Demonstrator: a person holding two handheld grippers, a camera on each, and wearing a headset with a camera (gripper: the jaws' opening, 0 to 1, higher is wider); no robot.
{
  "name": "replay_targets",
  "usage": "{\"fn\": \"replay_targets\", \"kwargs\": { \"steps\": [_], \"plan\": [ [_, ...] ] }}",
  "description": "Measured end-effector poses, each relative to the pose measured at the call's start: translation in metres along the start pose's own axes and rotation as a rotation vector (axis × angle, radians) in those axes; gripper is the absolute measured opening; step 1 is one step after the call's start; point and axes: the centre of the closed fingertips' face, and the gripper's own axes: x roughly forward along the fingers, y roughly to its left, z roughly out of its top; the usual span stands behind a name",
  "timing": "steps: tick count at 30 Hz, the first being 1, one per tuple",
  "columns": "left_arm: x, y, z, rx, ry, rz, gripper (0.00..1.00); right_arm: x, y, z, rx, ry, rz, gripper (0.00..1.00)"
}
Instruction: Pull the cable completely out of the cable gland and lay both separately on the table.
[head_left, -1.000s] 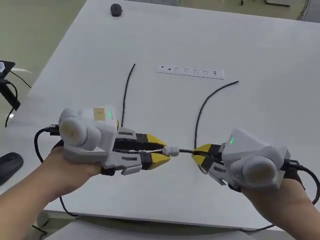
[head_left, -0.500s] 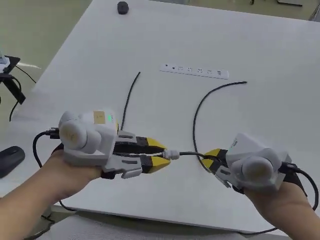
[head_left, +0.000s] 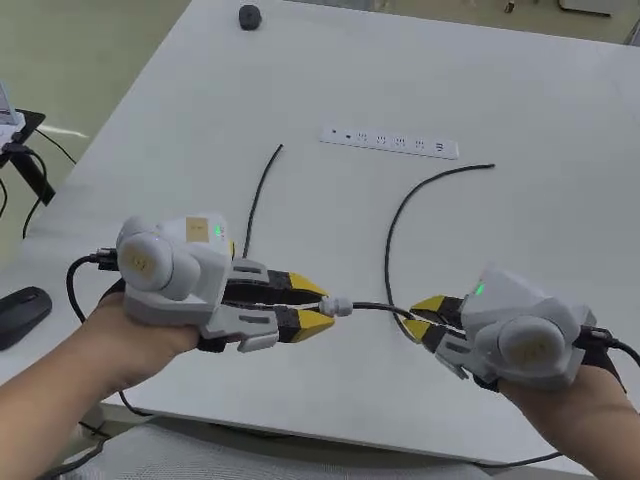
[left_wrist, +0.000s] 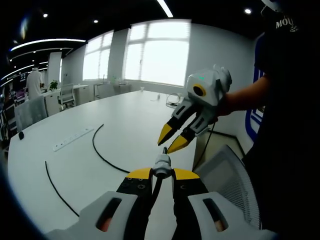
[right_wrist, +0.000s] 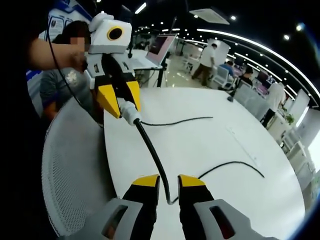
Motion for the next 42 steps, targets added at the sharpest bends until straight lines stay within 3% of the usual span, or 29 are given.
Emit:
{"fn": "replay_targets", "kwargs": {
  "steps": [2, 5, 11, 16, 19, 24, 42],
  "plan": [
    [0.000, -0.001, 0.001, 0.006, -0.002, -0.004, 0.15, -0.005, 0.006, 0.012, 0.003, -0.016, 0.017, 0.12],
    [0.000, -0.002, 0.001, 0.007, -0.004, -0.012, 0.15, -0.005, 0.015, 0.029, -0.085, -0.023, 0.029, 0.12],
    [0.001, 0.000, 0.001, 0.015, -0.005, -0.029, 0.15, 0.005, 0.032, 0.045, -0.192, -0.006, 0.050, 0.10],
    [-0.001, 0.002, 0.002, 0.027, -0.013, -0.049, 0.15, 0.009, 0.036, 0.051, -0.232, 0.006, 0.031, 0.06],
    [-0.003, 0.002, 0.001, 0.031, -0.012, -0.060, 0.15, 0.010, 0.033, 0.053, -0.283, 0.022, -0.009, 0.01],
    [-0.006, 0.003, -0.001, 0.033, -0.010, -0.072, 0.15, 0.013, 0.039, 0.056, -0.286, 0.016, -0.018, 0.00],
    [-0.009, 0.009, -0.007, 0.048, -0.003, -0.100, 0.15, 0.020, 0.033, 0.039, -0.172, 0.053, -0.051, 0.00]
  ]
}}
